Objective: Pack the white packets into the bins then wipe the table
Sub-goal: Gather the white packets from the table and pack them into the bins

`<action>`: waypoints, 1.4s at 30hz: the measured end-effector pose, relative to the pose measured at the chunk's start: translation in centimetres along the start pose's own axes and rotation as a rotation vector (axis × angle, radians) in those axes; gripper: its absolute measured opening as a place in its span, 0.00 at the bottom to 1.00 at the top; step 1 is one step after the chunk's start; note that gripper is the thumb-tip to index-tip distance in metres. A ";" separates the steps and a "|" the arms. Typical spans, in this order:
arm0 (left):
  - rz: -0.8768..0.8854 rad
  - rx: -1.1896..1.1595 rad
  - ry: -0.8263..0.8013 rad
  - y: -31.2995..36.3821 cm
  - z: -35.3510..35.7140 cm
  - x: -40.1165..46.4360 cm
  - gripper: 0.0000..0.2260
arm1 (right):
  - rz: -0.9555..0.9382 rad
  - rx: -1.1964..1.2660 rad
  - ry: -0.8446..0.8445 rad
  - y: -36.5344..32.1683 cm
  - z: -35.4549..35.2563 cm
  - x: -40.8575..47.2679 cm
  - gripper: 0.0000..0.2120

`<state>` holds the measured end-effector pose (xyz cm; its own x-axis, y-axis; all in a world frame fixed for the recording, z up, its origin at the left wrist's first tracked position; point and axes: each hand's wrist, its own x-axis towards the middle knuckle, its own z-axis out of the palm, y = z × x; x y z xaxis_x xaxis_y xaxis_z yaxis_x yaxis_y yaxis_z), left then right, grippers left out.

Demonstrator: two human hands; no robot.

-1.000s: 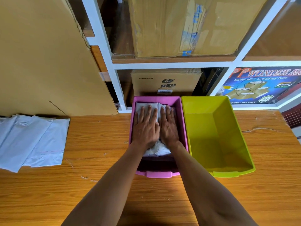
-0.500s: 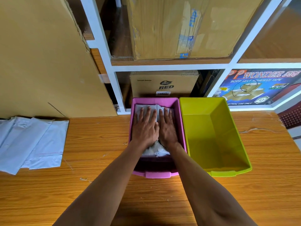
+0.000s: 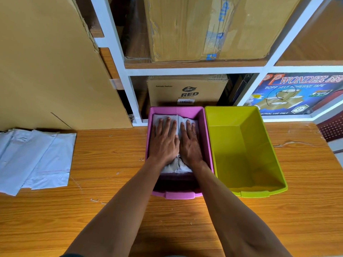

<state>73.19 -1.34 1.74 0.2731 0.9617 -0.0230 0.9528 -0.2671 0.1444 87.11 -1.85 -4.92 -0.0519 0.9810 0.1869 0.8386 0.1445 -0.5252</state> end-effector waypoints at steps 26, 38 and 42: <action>-0.048 -0.138 0.350 -2.2 -7.7 -5.2 0.20 | -0.017 0.125 0.219 -8.0 -7.3 0.8 0.19; -0.374 -0.122 0.336 -13.4 -9.4 -16.4 0.18 | -0.274 0.076 0.148 -20.9 -2.6 -3.0 0.15; -0.390 -0.104 0.318 -18.4 -10.0 -20.0 0.18 | -0.310 0.054 0.069 -25.2 1.3 -4.2 0.17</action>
<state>48.87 -15.09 9.45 -0.1691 0.9641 0.2045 0.9531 0.1071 0.2831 65.52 -9.43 6.43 -0.2618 0.8785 0.3997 0.7587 0.4433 -0.4774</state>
